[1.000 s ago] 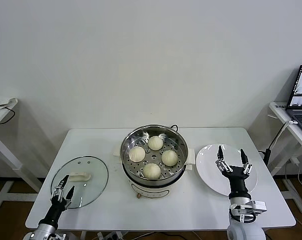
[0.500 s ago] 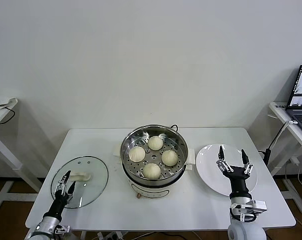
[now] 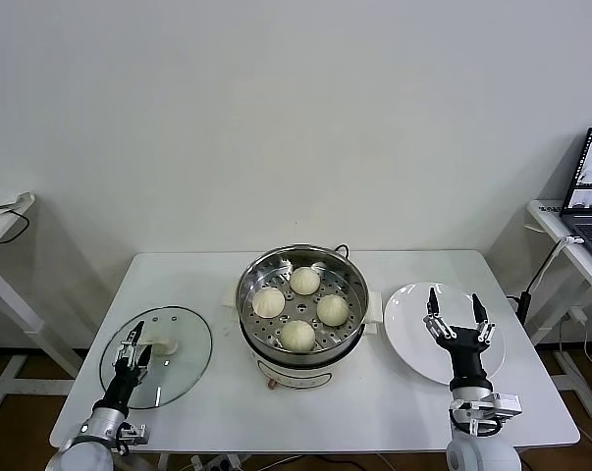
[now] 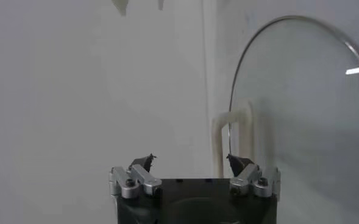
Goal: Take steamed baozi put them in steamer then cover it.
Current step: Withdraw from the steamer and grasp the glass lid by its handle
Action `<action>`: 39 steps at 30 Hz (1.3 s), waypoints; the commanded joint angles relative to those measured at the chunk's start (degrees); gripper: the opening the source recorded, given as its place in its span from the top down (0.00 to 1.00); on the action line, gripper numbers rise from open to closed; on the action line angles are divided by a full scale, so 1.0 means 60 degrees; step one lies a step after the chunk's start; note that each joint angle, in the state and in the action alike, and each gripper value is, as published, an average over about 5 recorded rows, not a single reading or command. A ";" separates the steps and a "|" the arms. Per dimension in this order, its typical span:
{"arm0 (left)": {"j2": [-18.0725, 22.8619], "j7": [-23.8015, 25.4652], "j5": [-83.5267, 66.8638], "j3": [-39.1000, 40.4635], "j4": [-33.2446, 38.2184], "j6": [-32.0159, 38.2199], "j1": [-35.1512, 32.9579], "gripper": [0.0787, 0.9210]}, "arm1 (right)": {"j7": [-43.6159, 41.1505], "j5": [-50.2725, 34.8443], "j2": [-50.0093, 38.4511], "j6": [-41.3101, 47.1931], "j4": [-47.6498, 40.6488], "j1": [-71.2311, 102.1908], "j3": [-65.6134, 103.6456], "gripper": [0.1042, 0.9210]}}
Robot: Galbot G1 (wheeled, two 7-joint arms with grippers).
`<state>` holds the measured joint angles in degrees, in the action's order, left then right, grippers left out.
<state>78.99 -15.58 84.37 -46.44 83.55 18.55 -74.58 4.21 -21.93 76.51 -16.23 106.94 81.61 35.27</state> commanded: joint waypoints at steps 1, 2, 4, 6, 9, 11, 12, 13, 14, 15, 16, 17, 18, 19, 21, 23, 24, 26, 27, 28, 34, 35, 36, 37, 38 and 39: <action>0.0045 -0.0035 0.0189 0.0032 -0.0391 -0.0094 0.0423 0.12 | -0.0008 0.0030 0.0003 -0.0039 -0.0037 -0.0003 -0.0010 0.12; 0.0052 -0.0041 0.0197 0.0036 -0.0405 -0.0105 0.0454 0.12 | -0.0009 0.0038 0.0005 -0.0049 -0.0044 -0.0004 -0.0018 0.12; 0.0058 -0.0055 0.0208 0.0043 -0.0424 -0.0135 0.0514 0.12 | -0.0010 0.0058 0.0010 -0.0070 -0.0060 -0.0002 -0.0032 0.12; 0.0054 -0.0061 0.0211 0.0054 -0.0432 -0.0169 0.0555 0.12 | -0.0012 0.0076 0.0011 -0.0096 -0.0077 0.0004 -0.0044 0.12; 0.0059 -0.0063 0.0210 0.0081 -0.0453 -0.0210 0.0597 0.12 | -0.0017 0.0113 0.0013 -0.0143 -0.0117 0.0012 -0.0058 0.12; 0.0065 -0.0067 0.0209 0.0100 -0.0477 -0.0228 0.0618 0.12 | -0.0020 0.0135 0.0015 -0.0163 -0.0140 0.0016 -0.0062 0.12; 0.0067 -0.0069 0.0206 0.0109 -0.0483 -0.0233 0.0623 0.12 | -0.0022 0.0144 0.0014 -0.0169 -0.0144 0.0017 -0.0062 0.12; 0.0072 -0.0070 0.0203 0.0117 -0.0483 -0.0239 0.0626 0.12 | -0.0023 0.0153 0.0014 -0.0174 -0.0149 0.0020 -0.0062 0.12; 0.0077 -0.0069 0.0201 0.0125 -0.0480 -0.0243 0.0626 0.12 | -0.0024 0.0159 0.0013 -0.0177 -0.0151 0.0022 -0.0062 0.12; 0.0081 -0.0066 0.0200 0.0135 -0.0476 -0.0247 0.0624 0.12 | -0.0025 0.0166 0.0011 -0.0181 -0.0155 0.0022 -0.0061 0.12; 0.0087 -0.0065 0.0198 0.0144 -0.0479 -0.0252 0.0623 0.12 | -0.0026 0.0176 0.0011 -0.0188 -0.0161 0.0023 -0.0063 0.12; 0.0095 -0.0065 0.0198 0.0150 -0.0491 -0.0258 0.0628 0.12 | -0.0026 0.0185 0.0010 -0.0194 -0.0168 0.0025 -0.0067 0.12; 0.0103 -0.0069 0.0198 0.0155 -0.0508 -0.0261 0.0635 0.12 | -0.0026 0.0194 0.0010 -0.0201 -0.0174 0.0027 -0.0072 0.12; 0.0110 -0.0074 0.0198 0.0159 -0.0531 -0.0261 0.0643 0.12 | -0.0026 0.0202 0.0011 -0.0209 -0.0179 0.0029 -0.0078 0.12; 0.0121 -0.0085 0.0197 0.0165 -0.0579 -0.0255 0.0660 0.12 | -0.0027 0.0215 0.0014 -0.0225 -0.0187 0.0034 -0.0087 0.12; 0.0128 -0.0096 0.0194 0.0175 -0.0632 -0.0244 0.0676 0.13 | -0.0028 0.0224 0.0015 -0.0239 -0.0199 0.0035 -0.0088 0.12; 0.0130 -0.0099 0.0193 0.0180 -0.0658 -0.0241 0.0686 0.15 | -0.0029 0.0229 0.0015 -0.0244 -0.0204 0.0036 -0.0089 0.12; 0.0139 -0.0108 0.0190 0.0186 -0.0721 -0.0238 0.0711 0.20 | -0.0032 0.0240 0.0012 -0.0254 -0.0216 0.0038 -0.0091 0.12; 0.0143 -0.0110 0.0190 0.0188 -0.0748 -0.0236 0.0724 0.24 | -0.0032 0.0246 0.0011 -0.0257 -0.0218 0.0040 -0.0093 0.12; 0.0146 -0.0111 0.0190 0.0191 -0.0774 -0.0234 0.0735 0.27 | -0.0033 0.0253 0.0011 -0.0263 -0.0222 0.0042 -0.0095 0.12; 0.0167 -0.0161 0.0195 0.0215 -0.0902 -0.0192 0.0785 0.47 | -0.0031 0.0272 0.0006 -0.0288 -0.0247 0.0045 -0.0097 0.12; 0.0172 -0.0183 0.0194 0.0208 -0.0862 -0.0186 0.0777 0.50 | -0.0030 0.0273 0.0003 -0.0290 -0.0249 0.0044 -0.0096 0.12; 0.0176 -0.0201 0.0193 0.0199 -0.0797 -0.0182 0.0764 0.54 | -0.0029 0.0272 0.0001 -0.0292 -0.0250 0.0043 -0.0095 0.12; 0.0180 -0.0212 0.0190 0.0189 -0.0700 -0.0183 0.0742 0.57 | -0.0027 0.0271 -0.0001 -0.0293 -0.0250 0.0039 -0.0095 0.12; 0.0187 -0.0217 0.0187 0.0176 -0.0580 -0.0186 0.0713 0.60 | -0.0024 0.0269 -0.0001 -0.0294 -0.0251 0.0033 -0.0095 0.12; 0.0194 -0.0220 0.0180 0.0165 -0.0441 -0.0191 0.0679 0.65 | -0.0021 0.0269 -0.0001 -0.0295 -0.0250 0.0026 -0.0097 0.12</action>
<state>80.06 -16.48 85.54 -45.26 78.64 17.42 -70.09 4.02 -20.31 76.51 -17.95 105.45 81.85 34.70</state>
